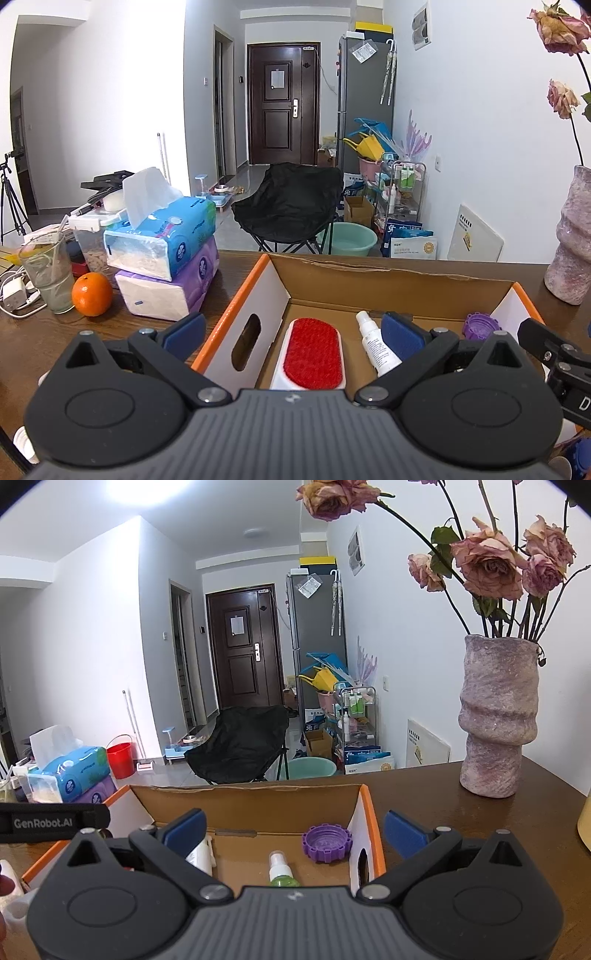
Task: Organize rigid objects
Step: 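Withdraw both tools from the box back toward the table items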
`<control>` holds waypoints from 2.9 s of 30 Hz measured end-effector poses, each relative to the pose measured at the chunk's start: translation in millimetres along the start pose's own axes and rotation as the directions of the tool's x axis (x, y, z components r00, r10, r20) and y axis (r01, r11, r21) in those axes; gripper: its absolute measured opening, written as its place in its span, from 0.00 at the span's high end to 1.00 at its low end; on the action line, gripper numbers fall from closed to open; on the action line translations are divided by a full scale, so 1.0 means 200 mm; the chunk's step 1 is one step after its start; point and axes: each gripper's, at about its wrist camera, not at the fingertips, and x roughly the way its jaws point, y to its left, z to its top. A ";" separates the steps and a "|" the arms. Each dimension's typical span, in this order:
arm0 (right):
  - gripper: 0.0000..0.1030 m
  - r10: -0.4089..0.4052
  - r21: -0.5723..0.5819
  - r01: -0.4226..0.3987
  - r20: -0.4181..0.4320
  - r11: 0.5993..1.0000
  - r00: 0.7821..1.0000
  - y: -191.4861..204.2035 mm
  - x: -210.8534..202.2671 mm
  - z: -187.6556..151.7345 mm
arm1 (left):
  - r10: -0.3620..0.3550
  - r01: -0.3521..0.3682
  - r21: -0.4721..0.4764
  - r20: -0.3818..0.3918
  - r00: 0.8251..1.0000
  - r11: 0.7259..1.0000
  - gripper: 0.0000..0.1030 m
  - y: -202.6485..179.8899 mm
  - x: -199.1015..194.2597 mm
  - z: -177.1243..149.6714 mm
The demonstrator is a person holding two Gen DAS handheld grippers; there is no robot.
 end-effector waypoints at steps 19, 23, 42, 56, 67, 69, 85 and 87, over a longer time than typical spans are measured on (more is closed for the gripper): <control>0.00 -0.003 0.004 0.003 0.020 1.000 1.000 -0.02 -0.21 -0.05 | -0.005 0.006 -0.012 0.020 1.000 1.000 0.00 0.08 -0.22 -0.08; 0.00 -0.005 0.006 0.005 0.023 1.000 1.000 -0.03 -0.27 -0.06 | -0.009 0.009 -0.023 0.020 1.000 1.000 0.00 0.11 -0.28 -0.10; 0.00 0.000 0.008 0.000 0.035 1.000 0.999 -0.01 -0.57 -0.15 | -0.016 0.016 -0.040 0.015 1.000 0.999 0.00 0.20 -0.59 -0.22; 0.00 0.000 -0.017 0.000 0.010 1.000 1.000 0.01 -0.80 -0.26 | -0.028 0.028 -0.015 -0.019 0.999 1.000 0.00 0.24 -0.79 -0.39; 0.00 -0.007 -0.036 0.006 -0.028 0.999 1.000 0.02 -0.95 -0.36 | -0.016 0.015 -0.027 -0.046 0.999 1.000 0.00 0.33 -0.91 -0.50; 0.00 -0.008 -0.041 0.007 -0.034 0.999 0.999 0.02 -0.97 -0.38 | -0.013 0.012 -0.025 -0.051 0.999 1.000 0.00 0.35 -0.92 -0.52; 0.00 -0.038 -0.058 0.034 -0.068 0.998 0.997 0.01 -1.04 -0.46 | 0.031 -0.034 -0.030 -0.077 0.997 0.999 0.00 0.48 -0.95 -0.61; 0.00 -0.044 -0.055 0.040 -0.074 0.998 0.996 0.00 -1.03 -0.47 | 0.044 -0.047 -0.035 -0.082 0.996 0.998 0.00 0.51 -0.94 -0.61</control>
